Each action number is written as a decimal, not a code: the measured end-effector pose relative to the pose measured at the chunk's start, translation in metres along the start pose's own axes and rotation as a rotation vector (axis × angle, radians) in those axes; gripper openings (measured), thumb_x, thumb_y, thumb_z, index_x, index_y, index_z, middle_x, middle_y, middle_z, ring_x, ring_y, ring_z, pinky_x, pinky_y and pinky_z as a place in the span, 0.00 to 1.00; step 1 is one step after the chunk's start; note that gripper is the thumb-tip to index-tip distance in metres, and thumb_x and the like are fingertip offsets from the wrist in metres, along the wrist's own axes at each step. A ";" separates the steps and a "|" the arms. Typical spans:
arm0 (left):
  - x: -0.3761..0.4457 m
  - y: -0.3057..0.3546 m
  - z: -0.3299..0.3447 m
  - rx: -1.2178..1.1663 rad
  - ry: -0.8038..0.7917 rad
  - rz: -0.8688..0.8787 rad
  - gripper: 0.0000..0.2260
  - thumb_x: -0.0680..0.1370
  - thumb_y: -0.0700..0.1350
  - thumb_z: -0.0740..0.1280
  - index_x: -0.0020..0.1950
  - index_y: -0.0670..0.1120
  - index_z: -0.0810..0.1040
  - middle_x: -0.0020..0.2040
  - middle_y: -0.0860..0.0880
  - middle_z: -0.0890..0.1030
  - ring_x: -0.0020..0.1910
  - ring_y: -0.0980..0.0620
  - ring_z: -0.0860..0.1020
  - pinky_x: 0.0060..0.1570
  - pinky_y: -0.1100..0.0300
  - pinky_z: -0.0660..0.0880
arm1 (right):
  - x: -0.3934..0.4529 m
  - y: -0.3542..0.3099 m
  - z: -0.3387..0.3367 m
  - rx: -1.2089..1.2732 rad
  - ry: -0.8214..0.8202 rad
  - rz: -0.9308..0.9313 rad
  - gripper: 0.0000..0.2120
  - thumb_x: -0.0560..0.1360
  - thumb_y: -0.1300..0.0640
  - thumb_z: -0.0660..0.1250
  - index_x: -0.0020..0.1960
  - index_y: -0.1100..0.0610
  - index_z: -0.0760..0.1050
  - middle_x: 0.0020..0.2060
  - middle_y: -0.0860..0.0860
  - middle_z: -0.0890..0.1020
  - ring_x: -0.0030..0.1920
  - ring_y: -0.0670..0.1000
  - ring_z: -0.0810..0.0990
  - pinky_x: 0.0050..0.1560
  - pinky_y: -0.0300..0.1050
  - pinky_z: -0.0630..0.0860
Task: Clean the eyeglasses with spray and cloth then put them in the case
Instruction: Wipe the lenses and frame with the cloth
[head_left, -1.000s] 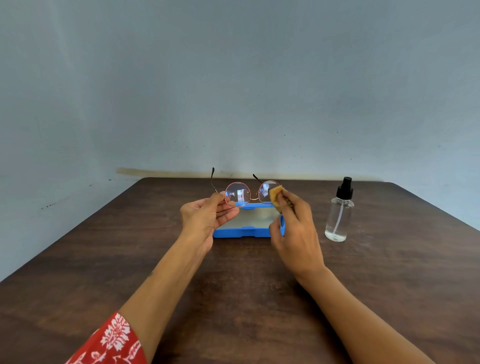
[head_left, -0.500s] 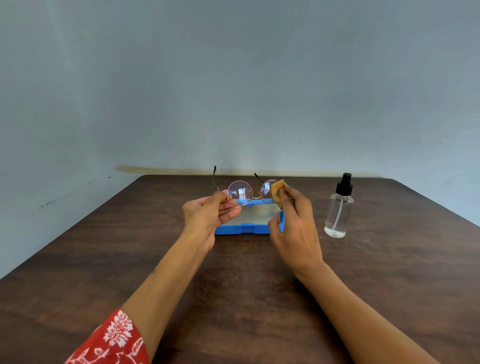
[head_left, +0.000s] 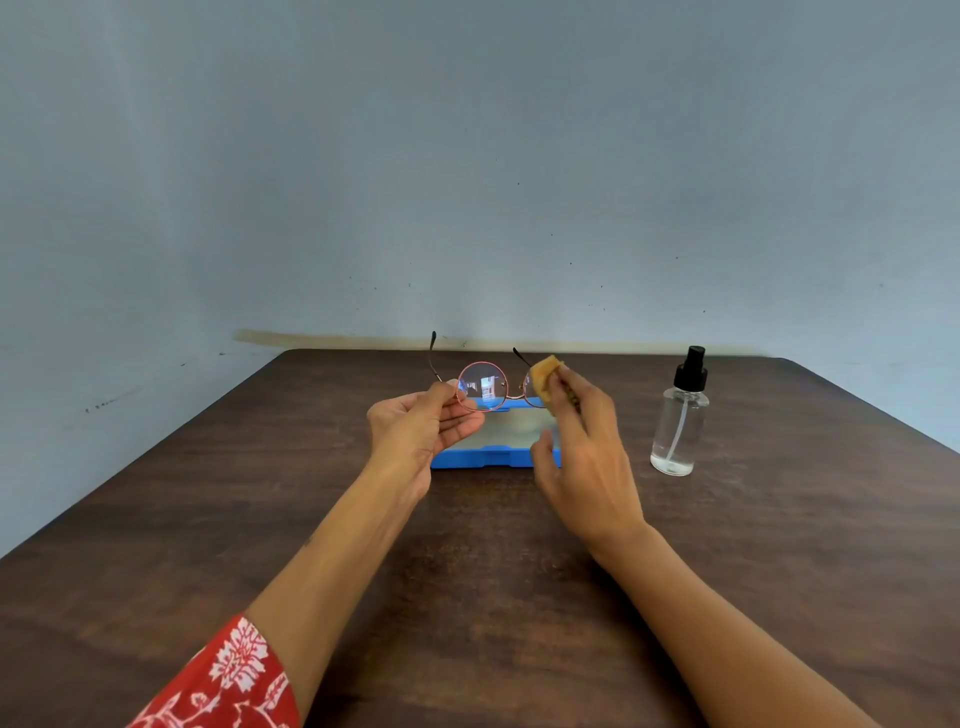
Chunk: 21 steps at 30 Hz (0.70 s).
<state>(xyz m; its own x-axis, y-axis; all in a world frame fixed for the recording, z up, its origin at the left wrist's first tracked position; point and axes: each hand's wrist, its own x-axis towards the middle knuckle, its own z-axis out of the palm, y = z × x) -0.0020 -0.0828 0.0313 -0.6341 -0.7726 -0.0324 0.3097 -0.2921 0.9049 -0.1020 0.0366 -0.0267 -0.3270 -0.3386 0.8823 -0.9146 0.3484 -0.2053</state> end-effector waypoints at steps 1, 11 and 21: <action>0.000 0.001 -0.001 0.000 0.002 0.003 0.05 0.74 0.36 0.69 0.40 0.35 0.79 0.29 0.43 0.82 0.28 0.50 0.82 0.28 0.64 0.79 | 0.000 -0.004 0.001 -0.013 -0.028 -0.064 0.24 0.72 0.65 0.60 0.67 0.68 0.68 0.61 0.62 0.72 0.62 0.56 0.69 0.56 0.40 0.73; 0.000 0.002 -0.001 0.039 -0.003 0.019 0.05 0.74 0.36 0.68 0.39 0.36 0.79 0.29 0.43 0.82 0.28 0.50 0.82 0.29 0.63 0.80 | 0.001 0.009 -0.002 0.019 0.044 0.123 0.27 0.69 0.71 0.67 0.68 0.68 0.67 0.62 0.62 0.72 0.63 0.54 0.67 0.62 0.30 0.56; -0.001 0.005 -0.002 0.034 0.002 0.017 0.05 0.74 0.36 0.69 0.39 0.37 0.79 0.29 0.43 0.82 0.28 0.51 0.82 0.30 0.63 0.80 | 0.003 0.002 -0.001 0.021 -0.007 -0.007 0.25 0.71 0.68 0.65 0.68 0.67 0.68 0.62 0.62 0.73 0.63 0.54 0.68 0.60 0.33 0.67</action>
<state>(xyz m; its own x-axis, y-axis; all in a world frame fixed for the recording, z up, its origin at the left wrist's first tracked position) 0.0012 -0.0844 0.0346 -0.6274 -0.7785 -0.0173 0.2965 -0.2594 0.9191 -0.1044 0.0375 -0.0239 -0.3217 -0.3468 0.8810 -0.9217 0.3276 -0.2075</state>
